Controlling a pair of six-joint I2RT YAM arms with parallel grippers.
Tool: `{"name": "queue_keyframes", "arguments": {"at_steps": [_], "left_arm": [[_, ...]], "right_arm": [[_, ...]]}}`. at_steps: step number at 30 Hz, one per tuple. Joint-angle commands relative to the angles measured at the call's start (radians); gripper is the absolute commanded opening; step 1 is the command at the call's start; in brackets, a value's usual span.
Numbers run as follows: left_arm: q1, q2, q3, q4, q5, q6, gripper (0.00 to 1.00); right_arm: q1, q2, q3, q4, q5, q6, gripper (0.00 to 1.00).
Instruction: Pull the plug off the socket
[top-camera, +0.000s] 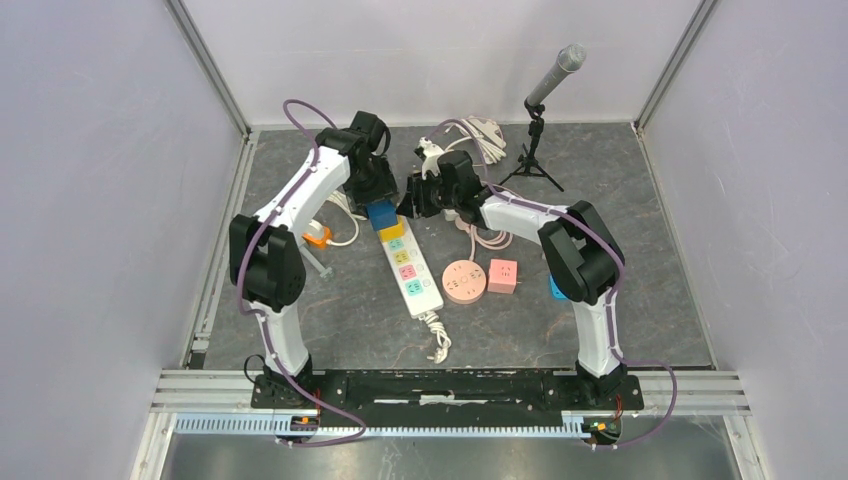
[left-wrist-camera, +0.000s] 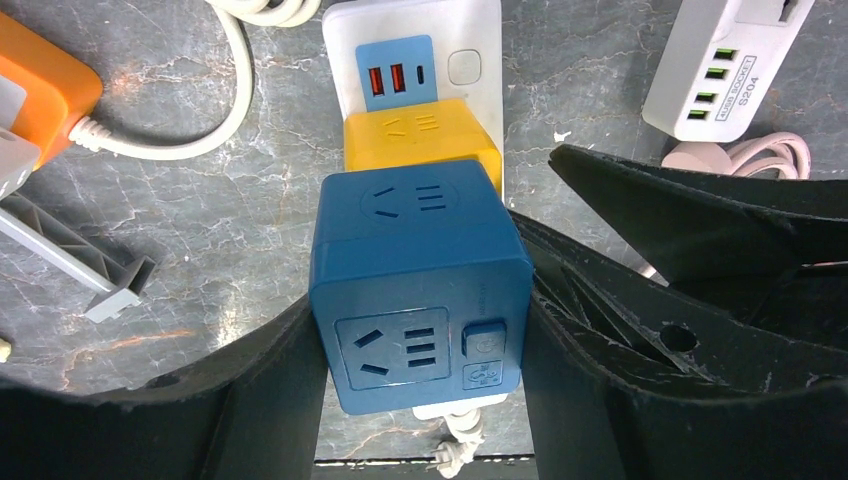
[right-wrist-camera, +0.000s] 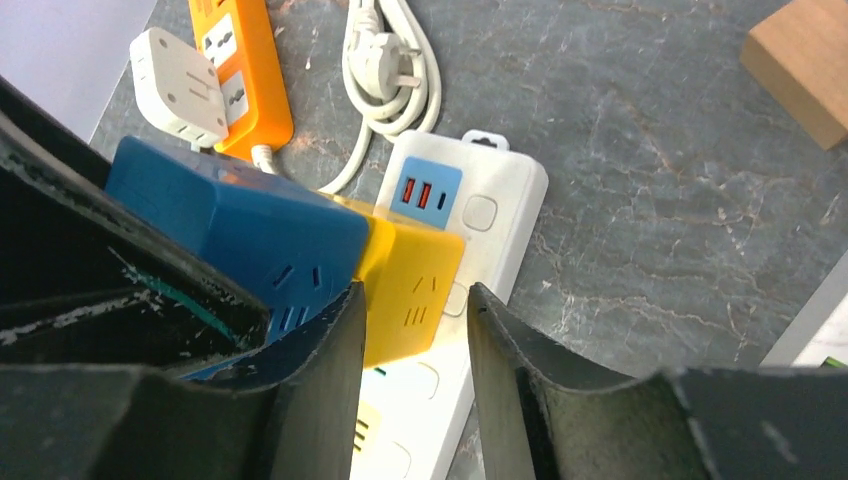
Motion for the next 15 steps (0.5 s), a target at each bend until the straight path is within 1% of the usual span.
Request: {"name": "queue_keyframes", "arguments": {"at_steps": [1,4,6,9,11,15], "left_arm": [[-0.014,-0.055,-0.021,0.046,0.068,0.012,0.02],[-0.016,-0.052,-0.006,0.046,0.073,0.009,0.02],[-0.016,-0.054,0.0,0.051,0.08,0.006,0.02],[-0.016,-0.054,0.005,0.065,0.105,-0.01,0.02],[-0.016,-0.054,0.011,0.079,0.131,-0.028,0.02],[-0.016,-0.054,0.034,0.099,0.146,-0.064,0.02]], "right_arm": [[0.011,-0.018,-0.038,-0.169,-0.046,0.003,0.46],[0.011,-0.004,-0.052,-0.173,-0.05,-0.003,0.42],[0.011,0.018,-0.047,-0.181,-0.058,-0.018,0.38],[0.017,0.055,-0.04,-0.201,-0.06,-0.04,0.28],[0.027,0.066,-0.051,-0.22,-0.057,-0.064,0.2],[0.05,0.059,-0.119,-0.226,-0.046,-0.109,0.11]]}}
